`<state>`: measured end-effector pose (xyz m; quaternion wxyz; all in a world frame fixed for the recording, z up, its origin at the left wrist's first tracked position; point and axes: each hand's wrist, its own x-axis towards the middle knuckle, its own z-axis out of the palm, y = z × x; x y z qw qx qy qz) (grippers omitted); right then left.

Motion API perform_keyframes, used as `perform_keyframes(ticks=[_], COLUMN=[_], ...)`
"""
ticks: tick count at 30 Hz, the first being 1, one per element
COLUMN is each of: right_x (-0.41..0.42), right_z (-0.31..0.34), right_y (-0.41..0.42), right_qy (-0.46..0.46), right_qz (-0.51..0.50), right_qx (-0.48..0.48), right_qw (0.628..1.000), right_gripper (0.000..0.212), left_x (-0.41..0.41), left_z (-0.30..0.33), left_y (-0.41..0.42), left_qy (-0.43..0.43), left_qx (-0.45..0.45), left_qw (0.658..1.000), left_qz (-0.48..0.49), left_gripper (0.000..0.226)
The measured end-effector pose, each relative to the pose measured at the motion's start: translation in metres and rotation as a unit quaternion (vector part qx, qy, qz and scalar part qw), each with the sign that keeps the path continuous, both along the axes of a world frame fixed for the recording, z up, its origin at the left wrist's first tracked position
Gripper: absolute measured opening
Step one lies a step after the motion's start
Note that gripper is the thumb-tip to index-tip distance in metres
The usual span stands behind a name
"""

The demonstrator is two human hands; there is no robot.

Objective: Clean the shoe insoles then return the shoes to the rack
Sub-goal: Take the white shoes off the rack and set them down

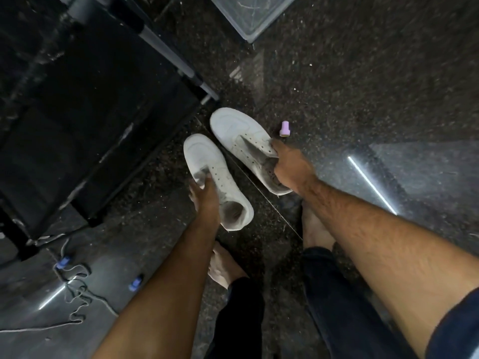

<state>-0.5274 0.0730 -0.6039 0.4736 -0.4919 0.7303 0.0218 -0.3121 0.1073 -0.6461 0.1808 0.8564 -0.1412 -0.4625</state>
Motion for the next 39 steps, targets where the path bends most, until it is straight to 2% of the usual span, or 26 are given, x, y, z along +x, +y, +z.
perform_keyframes(ticks=[3, 9, 13, 16, 20, 22, 24, 25, 26, 27, 29, 30, 31, 34, 39], right_x=[0.001, 0.002, 0.003, 0.003, 0.002, 0.001, 0.003, 0.004, 0.006, 0.007, 0.008, 0.008, 0.008, 0.006, 0.011], right_z=[-0.003, -0.012, -0.012, -0.014, -0.013, -0.013, -0.008, -0.003, 0.006, 0.016, 0.045, 0.062, 0.08, 0.145, 0.269], right_y=[0.003, 0.009, 0.012, 0.012, 0.01, 0.008, 0.008, 0.008, 0.008, 0.008, 0.004, 0.002, -0.002, -0.017, -0.042], right_qy=[-0.011, -0.03, -0.035, -0.038, -0.036, -0.028, -0.014, -0.004, 0.01, 0.028, 0.067, 0.084, 0.099, 0.125, 0.116], right_qz=[0.006, -0.003, -0.004, -0.001, 0.018, 0.033, 0.07, 0.095, 0.126, 0.16, 0.237, 0.27, 0.296, 0.346, 0.371], right_qx=[0.006, 0.0, -0.004, -0.008, -0.001, 0.011, 0.021, 0.021, 0.015, 0.004, -0.03, -0.052, -0.079, -0.132, -0.161], right_qw=[1.0, 1.0, 0.999, 0.999, 0.999, 0.999, 0.997, 0.995, 0.992, 0.987, 0.969, 0.958, 0.947, 0.921, 0.907], right_gripper=[0.056, 0.064, 0.06, 0.056, 0.056, 0.057, 0.058, 0.059, 0.062, 0.066, 0.075, 0.079, 0.083, 0.087, 0.084], left_x=[-0.003, -0.004, -0.009, -0.014, -0.011, -0.011, -0.011, -0.009, -0.007, -0.005, -0.003, -0.003, -0.003, -0.007, -0.007], left_z=[0.007, 0.01, 0.016, 0.017, 0.019, 0.023, 0.031, 0.034, 0.04, 0.052, 0.079, 0.096, 0.115, 0.181, 0.305], left_y=[0.006, 0.011, 0.015, 0.017, 0.014, 0.012, 0.01, 0.01, 0.012, 0.012, 0.012, 0.011, 0.007, -0.006, -0.015], left_qy=[0.03, 0.108, 0.19, 0.184, 0.166, 0.142, 0.087, 0.042, -0.008, -0.065, -0.185, -0.223, -0.242, -0.246, -0.201], left_qx=[-0.023, -0.039, -0.068, -0.077, -0.05, -0.036, -0.018, -0.004, 0.014, 0.029, 0.012, 0.004, 0.001, -0.022, -0.028], left_qw=[0.999, 0.993, 0.979, 0.98, 0.985, 0.987, 0.982, 0.968, 0.94, 0.894, 0.775, 0.73, 0.705, 0.694, 0.721], left_qz=[-0.028, -0.021, -0.006, 0.01, -0.021, -0.062, -0.164, -0.246, -0.341, -0.443, -0.604, -0.646, -0.666, -0.676, -0.663], left_gripper=[0.054, 0.073, 0.062, 0.06, 0.063, 0.063, 0.063, 0.067, 0.072, 0.075, 0.078, 0.079, 0.079, 0.077, 0.075])
